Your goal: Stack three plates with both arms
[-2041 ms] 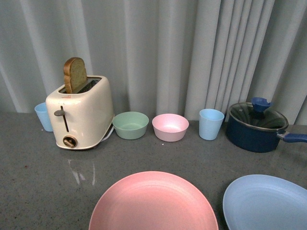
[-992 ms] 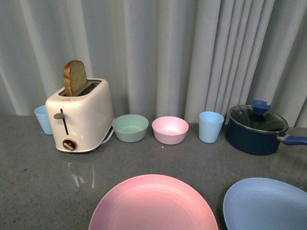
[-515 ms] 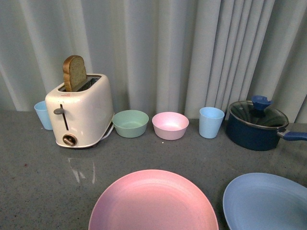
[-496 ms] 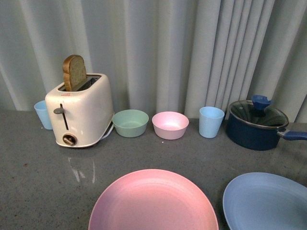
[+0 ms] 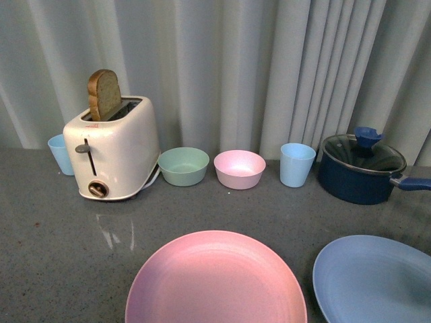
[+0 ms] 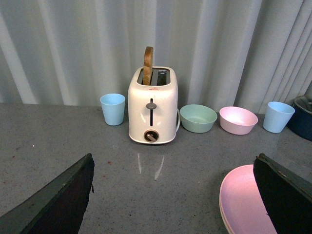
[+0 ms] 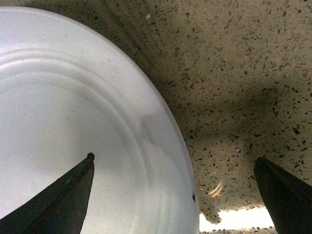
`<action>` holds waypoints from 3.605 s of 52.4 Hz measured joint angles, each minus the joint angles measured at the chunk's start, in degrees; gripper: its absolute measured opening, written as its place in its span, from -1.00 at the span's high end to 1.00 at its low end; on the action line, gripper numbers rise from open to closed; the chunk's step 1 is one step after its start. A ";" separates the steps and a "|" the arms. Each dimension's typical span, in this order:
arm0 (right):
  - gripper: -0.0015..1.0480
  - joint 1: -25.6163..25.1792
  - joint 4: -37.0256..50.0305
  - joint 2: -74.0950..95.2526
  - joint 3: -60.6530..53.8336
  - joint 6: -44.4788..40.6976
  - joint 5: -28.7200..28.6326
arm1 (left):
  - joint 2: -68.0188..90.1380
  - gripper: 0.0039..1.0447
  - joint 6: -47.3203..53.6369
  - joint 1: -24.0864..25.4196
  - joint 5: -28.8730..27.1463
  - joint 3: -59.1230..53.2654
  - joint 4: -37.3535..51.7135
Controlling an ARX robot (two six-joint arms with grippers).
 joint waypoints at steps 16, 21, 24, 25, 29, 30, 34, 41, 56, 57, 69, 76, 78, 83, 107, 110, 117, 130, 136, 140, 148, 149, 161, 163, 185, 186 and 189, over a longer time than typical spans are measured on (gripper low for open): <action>-0.41 1.66 0.31 2.93 1.66 0.26 -0.79 | 0.00 -0.87 0.00 0.00 0.02 0.00 0.00; -0.14 2.08 0.48 3.39 1.66 0.28 -0.92 | 0.00 -0.87 0.00 0.00 0.02 0.00 0.00; 0.03 2.27 0.81 3.45 1.66 0.48 -1.01 | 0.00 -0.87 0.00 0.00 0.02 0.00 0.00; 0.06 2.29 0.87 3.45 1.66 0.61 -1.16 | 0.00 -0.87 0.00 0.00 0.00 0.00 0.00; 0.26 2.34 1.68 3.45 1.57 0.87 -1.90 | 0.00 -0.87 0.00 0.00 0.02 0.00 0.00; 0.33 2.34 1.97 3.41 1.49 0.90 -2.08 | 0.00 -0.87 0.00 0.00 0.02 0.00 0.00; 0.53 2.19 2.64 2.97 0.79 1.16 -2.75 | 0.00 -0.87 0.00 0.00 0.00 0.00 0.00; 0.94 -0.15 4.04 -0.20 -2.27 2.01 -8.07 | 0.00 -0.87 0.00 0.00 0.02 0.00 0.00; 0.94 -6.97 2.08 -10.19 -7.58 0.98 -13.11 | 0.00 -0.87 0.00 0.00 -0.02 0.00 0.00; 0.94 -7.56 1.60 -11.34 -7.96 0.63 -13.75 | 0.00 -0.87 0.00 0.00 -0.02 0.00 0.00; 0.94 -7.93 -1.31 -26.08 -10.67 -0.94 -19.67 | 0.00 -0.87 0.00 0.00 0.00 0.00 0.00; 0.94 -1.38 1.66 -29.70 -11.06 0.04 -18.51 | 0.00 -0.87 0.00 0.00 0.00 0.00 0.00; 0.94 0.79 2.67 -29.68 -11.06 0.72 -17.81 | 0.00 -0.87 0.00 0.00 0.00 0.00 0.00; 0.94 8.07 5.16 -27.47 -10.49 2.34 -15.50 | 0.00 -0.87 0.00 0.00 0.00 0.00 0.00; 0.94 30.91 11.34 -9.88 0.15 10.75 -9.51 | 0.00 -0.87 0.00 0.00 0.00 0.00 0.00; 0.94 31.85 11.17 -8.96 0.79 11.10 -9.01 | 0.00 -0.87 0.00 0.00 0.00 0.00 0.00; 0.94 32.72 11.17 -8.04 0.98 11.89 -9.01 | 0.00 -0.87 0.00 0.00 0.00 0.00 0.00; 0.94 32.87 10.67 -7.45 0.74 11.85 -8.83 | 0.00 -0.87 0.00 0.00 0.00 0.00 0.00; 0.94 32.87 10.51 -7.19 0.24 11.80 -8.76 | 0.00 -0.87 0.00 0.00 0.00 0.00 0.00; 0.94 32.87 10.01 -6.78 0.07 11.74 -8.72 | 0.00 -0.87 0.00 0.00 0.00 0.00 0.00; 0.94 32.59 9.11 -5.55 0.04 11.72 -7.78 | 0.00 -0.87 0.00 0.00 0.00 0.00 0.00; 0.94 32.52 9.11 -5.44 0.04 11.72 -7.80 | 0.00 -0.87 0.00 0.00 0.00 0.00 0.00; 0.78 32.22 8.00 -4.57 0.13 10.95 -8.66 | 0.00 -0.87 0.00 0.00 0.00 0.00 0.00; 0.68 32.22 8.07 -4.57 0.13 10.95 -9.05 | 0.00 -0.87 0.00 0.00 0.00 0.00 0.00; -0.53 28.63 9.22 -11.67 -3.87 12.39 -10.36 | 0.00 -0.87 0.00 0.00 0.00 0.00 0.00; -0.60 28.09 9.75 -13.14 -4.68 12.76 -10.29 | 0.00 -0.87 0.00 0.00 0.00 0.00 0.00; -0.77 26.64 11.74 -17.38 -7.21 13.27 -8.33 | 0.00 -0.87 0.00 0.00 0.00 0.00 0.00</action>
